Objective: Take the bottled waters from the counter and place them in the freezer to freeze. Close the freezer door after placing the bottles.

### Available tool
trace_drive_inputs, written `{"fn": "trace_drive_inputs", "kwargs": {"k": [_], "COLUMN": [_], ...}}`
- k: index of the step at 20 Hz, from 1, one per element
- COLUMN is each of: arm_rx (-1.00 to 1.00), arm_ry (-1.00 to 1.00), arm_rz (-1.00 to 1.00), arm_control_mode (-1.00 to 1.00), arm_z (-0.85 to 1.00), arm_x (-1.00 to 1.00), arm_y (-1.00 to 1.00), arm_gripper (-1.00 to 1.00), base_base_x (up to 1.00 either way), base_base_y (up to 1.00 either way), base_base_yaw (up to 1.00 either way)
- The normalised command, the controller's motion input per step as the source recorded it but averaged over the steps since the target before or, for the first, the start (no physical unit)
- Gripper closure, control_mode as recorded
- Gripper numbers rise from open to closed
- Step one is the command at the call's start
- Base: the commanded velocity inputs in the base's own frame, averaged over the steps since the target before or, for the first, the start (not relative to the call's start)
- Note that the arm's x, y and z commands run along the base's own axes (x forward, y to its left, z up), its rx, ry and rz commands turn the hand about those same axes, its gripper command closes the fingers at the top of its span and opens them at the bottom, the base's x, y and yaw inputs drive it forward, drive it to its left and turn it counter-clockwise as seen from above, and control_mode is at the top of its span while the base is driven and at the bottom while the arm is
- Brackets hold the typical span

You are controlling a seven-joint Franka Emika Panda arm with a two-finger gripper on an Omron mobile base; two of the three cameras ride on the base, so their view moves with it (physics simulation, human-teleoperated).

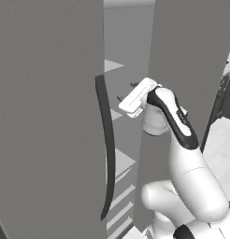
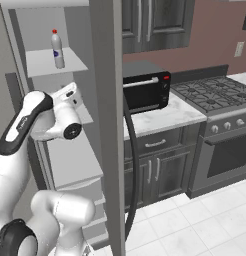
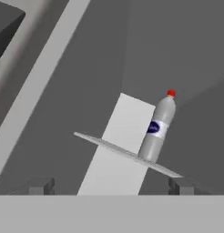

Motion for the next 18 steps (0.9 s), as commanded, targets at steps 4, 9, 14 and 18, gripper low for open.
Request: {"fn": "trace_drive_inputs", "kwargs": {"k": [4,9,14,18], "arm_rx": [0.04,0.12,0.24,0.34], "arm_ry": [-0.09,0.01,0.18,0.41], "arm_rz": [-0.15,-0.19,-0.22,-0.25], "arm_control_mode": [-1.0,-1.0,-1.0,-1.0], "arm_z": [0.94,1.0,1.0,0.94], "arm_x": [-0.76,-0.71,-0.73,-0.64], "arm_y": [-0.04,-0.04,-0.18,-0.28], "arm_gripper": [-1.0,-1.0,-1.0,-1.0], "base_base_x": [0.0,0.0,0.0,0.0], "base_base_y": [0.0,0.0,0.0,0.0], "base_base_yaw": [0.0,0.0,0.0,0.0]}}
